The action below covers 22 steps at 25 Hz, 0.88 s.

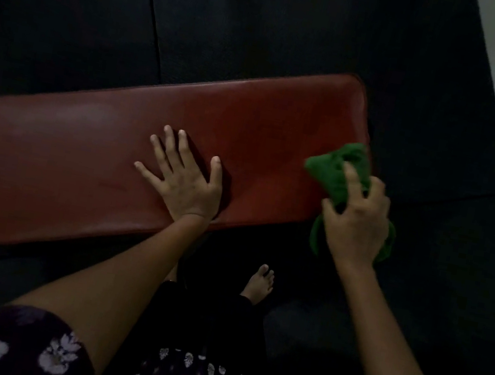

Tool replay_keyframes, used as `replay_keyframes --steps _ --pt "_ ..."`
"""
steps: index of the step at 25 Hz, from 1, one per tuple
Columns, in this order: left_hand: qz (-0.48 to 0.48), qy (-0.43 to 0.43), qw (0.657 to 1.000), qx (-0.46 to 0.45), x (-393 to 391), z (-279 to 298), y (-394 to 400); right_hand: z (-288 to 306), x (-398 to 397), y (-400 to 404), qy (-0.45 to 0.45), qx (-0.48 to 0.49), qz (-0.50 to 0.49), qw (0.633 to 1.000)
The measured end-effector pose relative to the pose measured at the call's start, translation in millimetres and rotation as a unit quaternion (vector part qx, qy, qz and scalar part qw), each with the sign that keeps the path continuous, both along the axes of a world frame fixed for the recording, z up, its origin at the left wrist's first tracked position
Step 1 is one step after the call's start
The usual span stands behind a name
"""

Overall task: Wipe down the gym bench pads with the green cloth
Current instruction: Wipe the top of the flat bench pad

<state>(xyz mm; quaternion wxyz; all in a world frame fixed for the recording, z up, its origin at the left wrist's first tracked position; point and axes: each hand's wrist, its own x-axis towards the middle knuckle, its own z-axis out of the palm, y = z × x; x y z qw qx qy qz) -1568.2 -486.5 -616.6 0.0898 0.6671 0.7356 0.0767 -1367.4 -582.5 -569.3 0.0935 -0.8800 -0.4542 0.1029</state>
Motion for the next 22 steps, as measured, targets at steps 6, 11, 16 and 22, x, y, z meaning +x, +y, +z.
replay_keyframes --steps 6,11,16,22 --pt "-0.047 0.005 0.995 -0.09 -9 20 5 -1 -102 -4 0.058 0.042 -0.029 0.997" --pt "-0.27 0.011 0.961 -0.052 -78 32 35 6 -77 5 0.019 -0.017 0.005 1.0" --pt "-0.316 0.01 0.948 -0.018 -150 20 78 15 -86 69 0.033 -0.029 -0.15 0.988" --pt "-0.303 0.006 0.953 -0.027 -172 9 76 16 -93 112 -0.006 -0.053 0.042 0.998"
